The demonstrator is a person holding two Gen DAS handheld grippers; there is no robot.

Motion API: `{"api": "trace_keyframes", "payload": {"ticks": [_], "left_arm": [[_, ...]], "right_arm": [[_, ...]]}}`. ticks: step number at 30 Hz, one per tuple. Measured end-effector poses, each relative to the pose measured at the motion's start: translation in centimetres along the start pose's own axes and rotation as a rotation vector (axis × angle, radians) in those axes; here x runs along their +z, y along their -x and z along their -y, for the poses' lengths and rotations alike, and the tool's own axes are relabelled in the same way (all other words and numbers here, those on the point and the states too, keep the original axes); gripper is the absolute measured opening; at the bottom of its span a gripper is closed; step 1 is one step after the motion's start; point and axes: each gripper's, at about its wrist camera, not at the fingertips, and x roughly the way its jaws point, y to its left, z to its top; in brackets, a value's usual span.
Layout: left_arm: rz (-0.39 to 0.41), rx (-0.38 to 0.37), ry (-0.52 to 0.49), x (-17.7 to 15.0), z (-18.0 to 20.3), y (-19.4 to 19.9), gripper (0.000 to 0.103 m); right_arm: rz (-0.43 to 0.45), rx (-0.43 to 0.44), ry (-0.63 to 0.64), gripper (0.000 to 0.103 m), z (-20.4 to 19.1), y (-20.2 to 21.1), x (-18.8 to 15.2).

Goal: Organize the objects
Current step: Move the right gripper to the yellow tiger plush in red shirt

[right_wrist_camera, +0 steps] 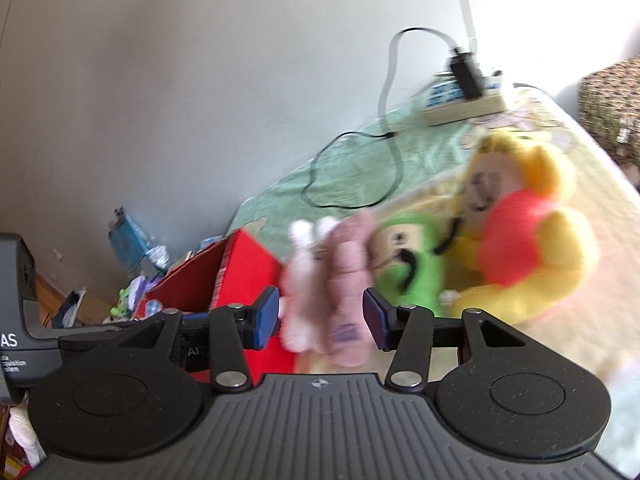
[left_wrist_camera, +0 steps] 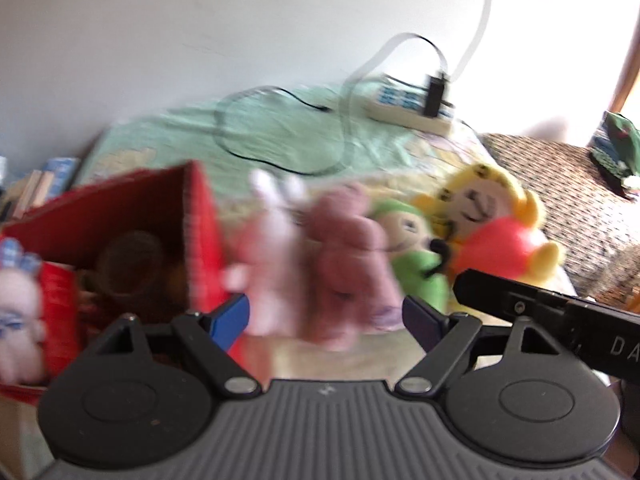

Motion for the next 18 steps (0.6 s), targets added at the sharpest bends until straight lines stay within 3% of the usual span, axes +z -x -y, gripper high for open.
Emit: {"api": "trace_keyframes", "payload": {"ticks": [5,10,18], "left_arm": [[-0.081,-0.111,-0.016,-0.4,3.7,-2.9,0.086],[-0.109,-0.174,-0.070,-0.4,7.4,-4.5,0.088],[-0.123,-0.321,-0.058,1.3,10.7,-7.0,0.092]], "right_arm": [[0.015,-0.073,-0.068,0.051,4.0,1.9,0.1],[0.039,-0.129,-0.144,0.051,7.6,3.5,0.3],[0.091,-0.175,-0.242,0.051,12.1,5.1,2.0]]}}
